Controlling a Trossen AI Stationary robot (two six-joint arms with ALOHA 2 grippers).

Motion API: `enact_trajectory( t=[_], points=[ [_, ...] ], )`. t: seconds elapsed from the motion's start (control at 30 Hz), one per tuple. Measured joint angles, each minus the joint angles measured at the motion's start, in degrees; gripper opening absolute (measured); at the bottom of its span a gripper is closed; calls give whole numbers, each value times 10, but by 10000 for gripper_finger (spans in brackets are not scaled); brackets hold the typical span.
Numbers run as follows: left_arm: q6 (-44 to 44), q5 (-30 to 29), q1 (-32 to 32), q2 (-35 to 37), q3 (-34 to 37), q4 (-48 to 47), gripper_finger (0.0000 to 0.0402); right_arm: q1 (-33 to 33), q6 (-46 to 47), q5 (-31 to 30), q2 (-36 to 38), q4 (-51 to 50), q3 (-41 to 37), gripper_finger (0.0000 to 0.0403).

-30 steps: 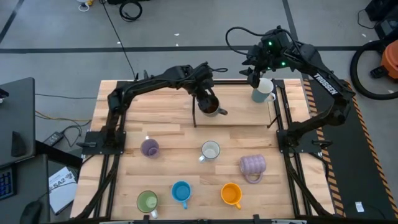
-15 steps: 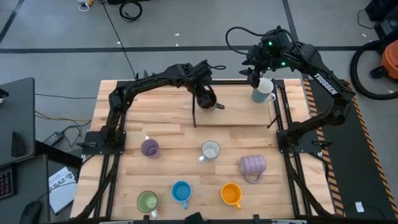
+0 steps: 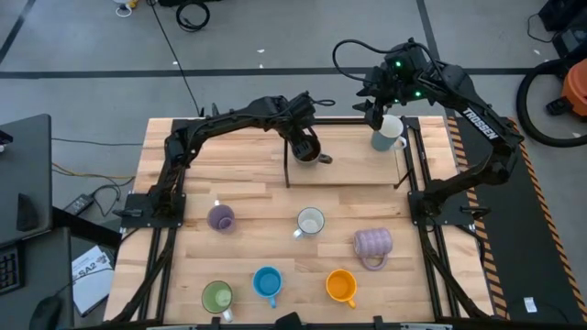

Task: Place coffee mugs
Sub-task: Put the blue patterned mug on the shelf

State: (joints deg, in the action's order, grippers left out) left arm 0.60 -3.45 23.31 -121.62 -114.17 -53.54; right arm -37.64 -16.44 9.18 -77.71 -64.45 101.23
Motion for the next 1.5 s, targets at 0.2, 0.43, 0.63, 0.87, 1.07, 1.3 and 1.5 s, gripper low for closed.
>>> enact_trajectory(
  t=[0.2,0.43,0.63,0.87,1.07,1.3,1.5],
  points=[
    [-1,-6,0,-2,1,8,58,0,0,0,0,0,0,204],
    [0,-5,-2,-3,2,25,96,0,0,0,0,0,0,204],
    [0,-4,-2,-3,2,26,122,0,0,0,0,0,0,204],
    [-2,-3,0,-3,-6,18,152,0,0,0,0,0,0,204],
    [-9,-3,1,1,-58,-17,153,0,0,0,0,0,0,204],
    [-38,-1,-12,43,-141,-118,153,4,0,16,0,1,0,204],
    [-40,-4,-42,122,-144,-159,153,20,0,25,0,6,0,204]
  ],
)
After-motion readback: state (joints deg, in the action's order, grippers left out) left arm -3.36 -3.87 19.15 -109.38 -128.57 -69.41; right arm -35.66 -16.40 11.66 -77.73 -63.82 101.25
